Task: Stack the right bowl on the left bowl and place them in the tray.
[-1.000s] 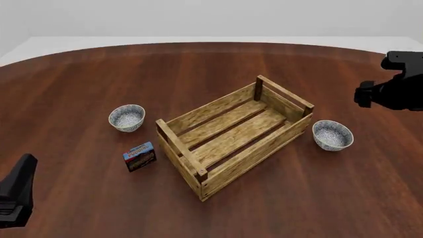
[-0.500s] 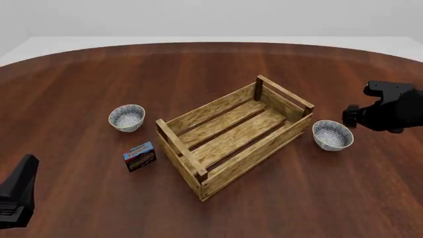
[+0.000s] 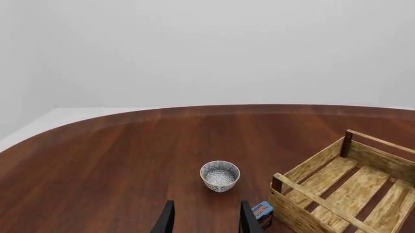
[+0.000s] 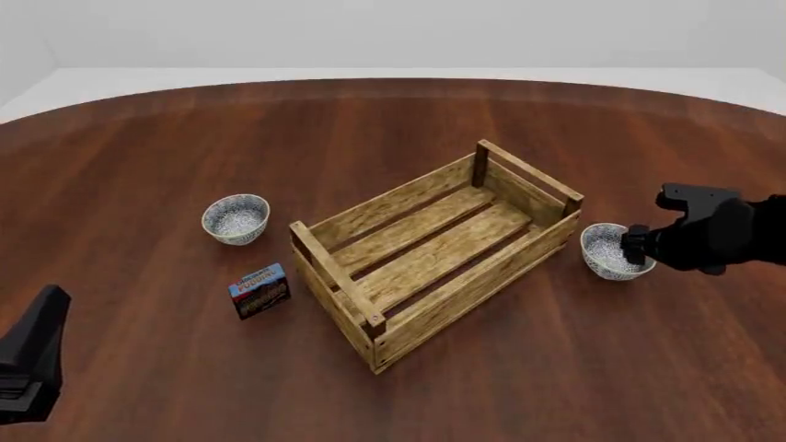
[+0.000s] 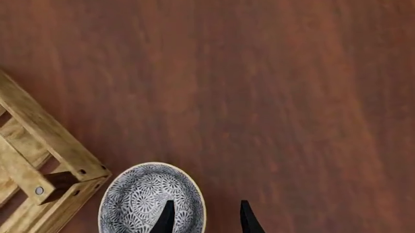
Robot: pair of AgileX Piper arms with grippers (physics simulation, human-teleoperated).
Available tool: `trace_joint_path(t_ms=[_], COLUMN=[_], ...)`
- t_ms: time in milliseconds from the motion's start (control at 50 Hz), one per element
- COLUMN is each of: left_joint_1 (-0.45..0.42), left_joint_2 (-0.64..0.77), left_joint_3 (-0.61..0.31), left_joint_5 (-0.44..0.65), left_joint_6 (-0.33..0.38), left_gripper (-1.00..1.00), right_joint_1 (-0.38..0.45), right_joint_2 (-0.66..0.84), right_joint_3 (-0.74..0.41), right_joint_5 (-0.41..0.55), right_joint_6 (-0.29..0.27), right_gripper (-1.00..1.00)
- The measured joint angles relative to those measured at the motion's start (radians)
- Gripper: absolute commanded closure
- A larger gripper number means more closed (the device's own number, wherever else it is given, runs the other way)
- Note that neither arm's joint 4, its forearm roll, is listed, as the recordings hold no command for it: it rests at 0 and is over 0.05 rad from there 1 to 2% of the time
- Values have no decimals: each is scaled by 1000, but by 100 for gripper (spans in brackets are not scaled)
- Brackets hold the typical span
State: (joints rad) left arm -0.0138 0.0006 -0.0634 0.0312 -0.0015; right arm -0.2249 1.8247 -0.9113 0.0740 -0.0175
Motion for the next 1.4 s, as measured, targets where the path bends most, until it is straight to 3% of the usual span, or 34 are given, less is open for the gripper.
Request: trace_joint_path(t_ms=[500, 520, 920, 1400], left_joint_1=[2, 2, 4, 0], left_joint_2=[0, 0, 0, 0], left_joint_3=[3, 3, 8, 13], left_joint_5=[-4, -4, -10, -20], left_joint_6=[-6, -6, -14, -24], left_gripper=[-100, -100, -100, -100], right_joint_1=[6, 6, 2, 14], right_joint_2=[50, 50, 13, -165], right_joint_3=[19, 20, 24, 79], right_joint_5=[-50, -51, -35, 29], right_joint_6=[0, 0, -25, -32], right_gripper=[-100, 100, 100, 100])
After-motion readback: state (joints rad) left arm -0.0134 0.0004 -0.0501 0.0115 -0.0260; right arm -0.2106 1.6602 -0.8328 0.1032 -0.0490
